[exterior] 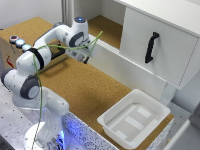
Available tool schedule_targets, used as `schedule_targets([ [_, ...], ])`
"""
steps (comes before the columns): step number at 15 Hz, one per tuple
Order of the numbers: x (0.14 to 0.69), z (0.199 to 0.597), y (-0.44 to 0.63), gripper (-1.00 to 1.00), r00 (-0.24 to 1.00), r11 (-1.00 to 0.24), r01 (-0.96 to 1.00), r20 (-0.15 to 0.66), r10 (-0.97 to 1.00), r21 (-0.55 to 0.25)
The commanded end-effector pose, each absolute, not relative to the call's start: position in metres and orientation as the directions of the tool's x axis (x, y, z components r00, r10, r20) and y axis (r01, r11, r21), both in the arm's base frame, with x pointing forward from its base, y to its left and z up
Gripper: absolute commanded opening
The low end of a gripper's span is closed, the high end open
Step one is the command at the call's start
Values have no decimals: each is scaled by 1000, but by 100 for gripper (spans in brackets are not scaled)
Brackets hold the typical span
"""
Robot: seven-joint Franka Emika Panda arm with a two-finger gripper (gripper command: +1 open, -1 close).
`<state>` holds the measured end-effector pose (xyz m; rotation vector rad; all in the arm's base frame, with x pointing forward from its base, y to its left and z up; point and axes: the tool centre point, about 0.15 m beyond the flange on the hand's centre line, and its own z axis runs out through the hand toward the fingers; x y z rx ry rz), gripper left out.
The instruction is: Turn on the red led light
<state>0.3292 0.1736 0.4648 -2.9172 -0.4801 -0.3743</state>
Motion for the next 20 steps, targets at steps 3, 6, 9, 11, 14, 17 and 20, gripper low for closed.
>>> schedule_targets([
  [3,326,509,382,100,751,-777,629,250,610,7],
  [6,309,533,472,100,607,-631,776,271,747,0],
  [9,296,541,527,100,515,-537,844,272,813,6],
  [11,283,538,556,100,481,-495,869,264,836,-15],
  [14,262,525,579,100,439,-450,893,214,873,2],
  [17,238,517,589,100,419,-431,902,169,892,40],
  [20,203,520,591,100,382,-401,904,143,913,148],
])
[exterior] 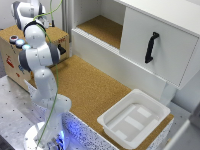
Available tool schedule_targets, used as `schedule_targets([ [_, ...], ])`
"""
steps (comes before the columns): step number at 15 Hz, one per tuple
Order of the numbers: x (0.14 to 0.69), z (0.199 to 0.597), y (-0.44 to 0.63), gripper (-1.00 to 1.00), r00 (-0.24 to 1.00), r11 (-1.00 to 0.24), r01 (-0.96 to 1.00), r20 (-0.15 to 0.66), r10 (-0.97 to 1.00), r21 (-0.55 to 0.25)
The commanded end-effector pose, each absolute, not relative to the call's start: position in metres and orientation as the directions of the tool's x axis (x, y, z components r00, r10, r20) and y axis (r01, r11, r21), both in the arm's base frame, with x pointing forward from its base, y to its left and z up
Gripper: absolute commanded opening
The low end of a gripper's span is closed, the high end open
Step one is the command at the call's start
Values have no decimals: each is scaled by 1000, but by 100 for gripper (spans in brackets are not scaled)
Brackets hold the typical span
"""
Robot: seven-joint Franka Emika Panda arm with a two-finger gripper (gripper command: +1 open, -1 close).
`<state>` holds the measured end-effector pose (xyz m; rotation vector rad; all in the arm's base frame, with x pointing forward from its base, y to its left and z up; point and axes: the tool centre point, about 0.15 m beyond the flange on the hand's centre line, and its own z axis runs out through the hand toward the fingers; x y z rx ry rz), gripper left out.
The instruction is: Turn on the red led light
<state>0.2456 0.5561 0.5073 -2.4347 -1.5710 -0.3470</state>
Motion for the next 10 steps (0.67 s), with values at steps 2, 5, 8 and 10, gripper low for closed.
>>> schedule_targets([
  [2,189,525,593,100,384,-402,889,123,915,219],
  [5,180,516,600,100,464,-467,838,81,882,282],
  [8,199,507,601,100,564,-559,798,46,824,225],
  [10,199,511,607,100,567,-565,807,45,823,172],
])
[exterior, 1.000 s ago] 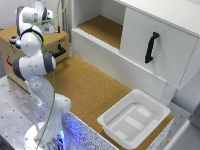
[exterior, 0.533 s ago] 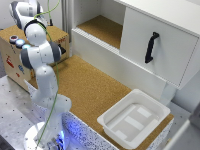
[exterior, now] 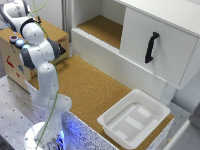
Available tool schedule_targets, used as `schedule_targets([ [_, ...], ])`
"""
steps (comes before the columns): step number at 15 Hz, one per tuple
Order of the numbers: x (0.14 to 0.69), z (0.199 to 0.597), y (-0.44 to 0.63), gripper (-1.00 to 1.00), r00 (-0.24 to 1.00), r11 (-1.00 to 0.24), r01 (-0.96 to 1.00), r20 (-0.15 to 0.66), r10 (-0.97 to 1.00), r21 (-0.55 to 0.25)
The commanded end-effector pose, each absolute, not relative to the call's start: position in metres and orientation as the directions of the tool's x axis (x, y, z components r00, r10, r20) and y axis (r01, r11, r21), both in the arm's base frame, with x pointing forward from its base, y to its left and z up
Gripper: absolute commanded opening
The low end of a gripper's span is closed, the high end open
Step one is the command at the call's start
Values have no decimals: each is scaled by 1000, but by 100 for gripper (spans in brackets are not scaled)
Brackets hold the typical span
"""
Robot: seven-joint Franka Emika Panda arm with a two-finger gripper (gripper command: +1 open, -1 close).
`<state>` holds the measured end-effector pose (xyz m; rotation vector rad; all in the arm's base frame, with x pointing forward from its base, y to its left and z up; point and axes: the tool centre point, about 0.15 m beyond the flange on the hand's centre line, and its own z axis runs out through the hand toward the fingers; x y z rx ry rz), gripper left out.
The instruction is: Turn on the red led light
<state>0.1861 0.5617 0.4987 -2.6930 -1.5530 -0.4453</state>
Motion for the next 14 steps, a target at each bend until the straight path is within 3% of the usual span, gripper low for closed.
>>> schedule_targets([
  [1,195,515,613,100,567,-569,813,53,822,122],
  [5,186,526,626,100,549,-553,827,64,833,99],
  [6,181,526,625,-100,555,-559,823,68,829,101],
  [9,164,520,618,-100,552,-554,825,48,832,113],
  [14,168,510,611,-100,578,-582,812,72,813,51],
])
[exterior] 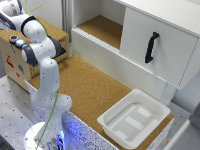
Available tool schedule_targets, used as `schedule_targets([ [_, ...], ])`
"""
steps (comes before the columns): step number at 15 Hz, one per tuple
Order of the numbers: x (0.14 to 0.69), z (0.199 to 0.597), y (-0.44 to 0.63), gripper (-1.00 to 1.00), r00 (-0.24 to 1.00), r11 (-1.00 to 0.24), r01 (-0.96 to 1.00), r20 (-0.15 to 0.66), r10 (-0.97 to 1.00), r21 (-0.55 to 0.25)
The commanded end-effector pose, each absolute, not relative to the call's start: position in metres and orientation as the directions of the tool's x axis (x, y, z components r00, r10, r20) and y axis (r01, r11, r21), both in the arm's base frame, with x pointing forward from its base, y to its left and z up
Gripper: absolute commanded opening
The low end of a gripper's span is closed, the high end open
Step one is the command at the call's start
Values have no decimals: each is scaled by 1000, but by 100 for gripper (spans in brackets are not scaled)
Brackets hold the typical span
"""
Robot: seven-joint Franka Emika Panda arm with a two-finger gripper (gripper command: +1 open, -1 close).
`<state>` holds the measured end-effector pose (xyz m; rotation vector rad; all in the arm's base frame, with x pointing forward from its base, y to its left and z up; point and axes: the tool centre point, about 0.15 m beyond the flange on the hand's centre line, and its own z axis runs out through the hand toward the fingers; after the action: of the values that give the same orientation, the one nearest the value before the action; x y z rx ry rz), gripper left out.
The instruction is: Turn on the red led light
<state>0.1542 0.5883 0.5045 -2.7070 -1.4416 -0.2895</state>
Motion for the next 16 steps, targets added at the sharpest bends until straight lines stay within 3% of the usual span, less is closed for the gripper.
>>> schedule_targets([
  [1,168,510,611,-100,578,-582,812,75,813,46],
  [16,190,443,633,-100,535,-536,844,-51,843,-3],
])
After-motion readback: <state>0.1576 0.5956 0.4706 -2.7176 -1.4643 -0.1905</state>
